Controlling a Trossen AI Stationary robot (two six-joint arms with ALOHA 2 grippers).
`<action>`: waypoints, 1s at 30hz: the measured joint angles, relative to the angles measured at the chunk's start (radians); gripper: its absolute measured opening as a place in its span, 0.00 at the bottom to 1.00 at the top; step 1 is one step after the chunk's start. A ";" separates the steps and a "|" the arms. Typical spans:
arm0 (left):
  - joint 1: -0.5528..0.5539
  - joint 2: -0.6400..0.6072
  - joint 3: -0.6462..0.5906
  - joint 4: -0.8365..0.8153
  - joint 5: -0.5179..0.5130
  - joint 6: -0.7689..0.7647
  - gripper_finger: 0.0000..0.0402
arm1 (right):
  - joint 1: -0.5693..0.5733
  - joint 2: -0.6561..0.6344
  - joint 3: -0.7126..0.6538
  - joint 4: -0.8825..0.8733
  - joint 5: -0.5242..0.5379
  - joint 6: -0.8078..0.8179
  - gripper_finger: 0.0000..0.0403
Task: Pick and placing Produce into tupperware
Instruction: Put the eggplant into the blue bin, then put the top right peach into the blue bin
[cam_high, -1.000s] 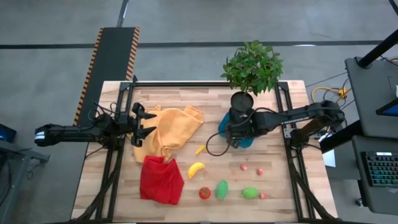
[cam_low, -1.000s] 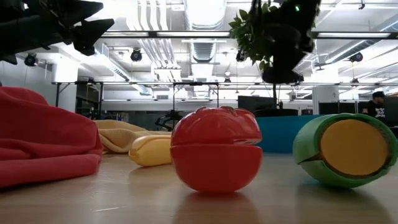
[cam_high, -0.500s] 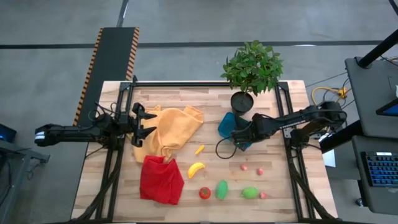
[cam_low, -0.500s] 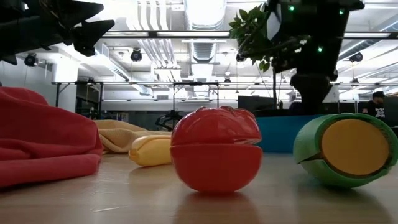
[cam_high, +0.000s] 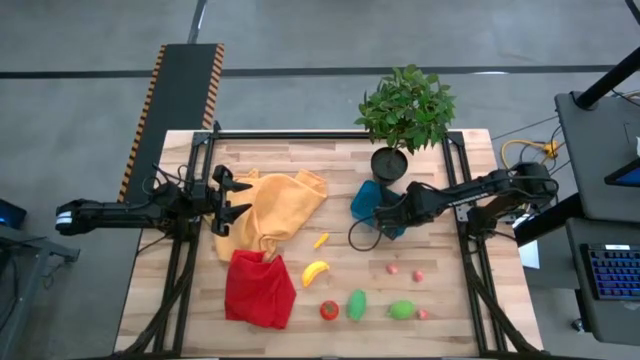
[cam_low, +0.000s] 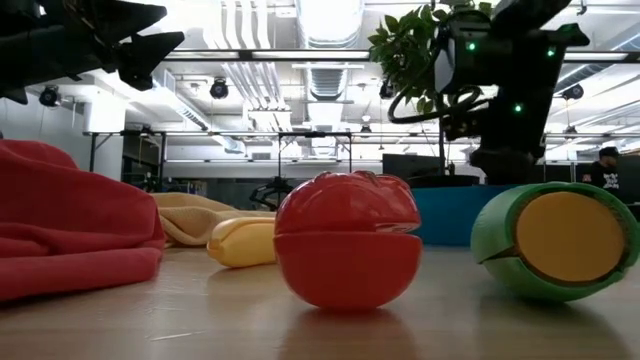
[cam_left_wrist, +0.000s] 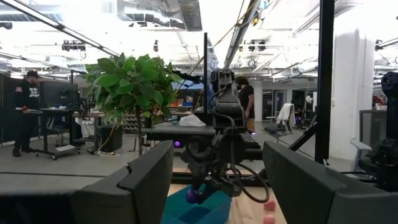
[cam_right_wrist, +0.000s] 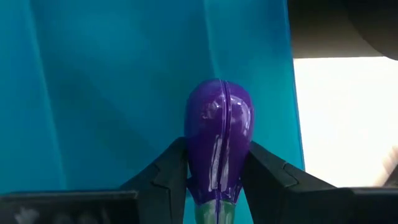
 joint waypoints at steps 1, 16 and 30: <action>0.000 0.000 0.000 0.000 0.000 0.000 0.58 | -0.001 0.000 -0.001 0.004 0.000 0.000 0.29; 0.000 0.001 0.000 0.000 0.000 0.000 0.58 | -0.005 0.000 -0.002 0.005 -0.001 -0.003 0.45; 0.000 0.001 0.000 0.000 0.000 0.000 0.58 | 0.007 -0.050 0.072 -0.001 -0.114 0.006 0.43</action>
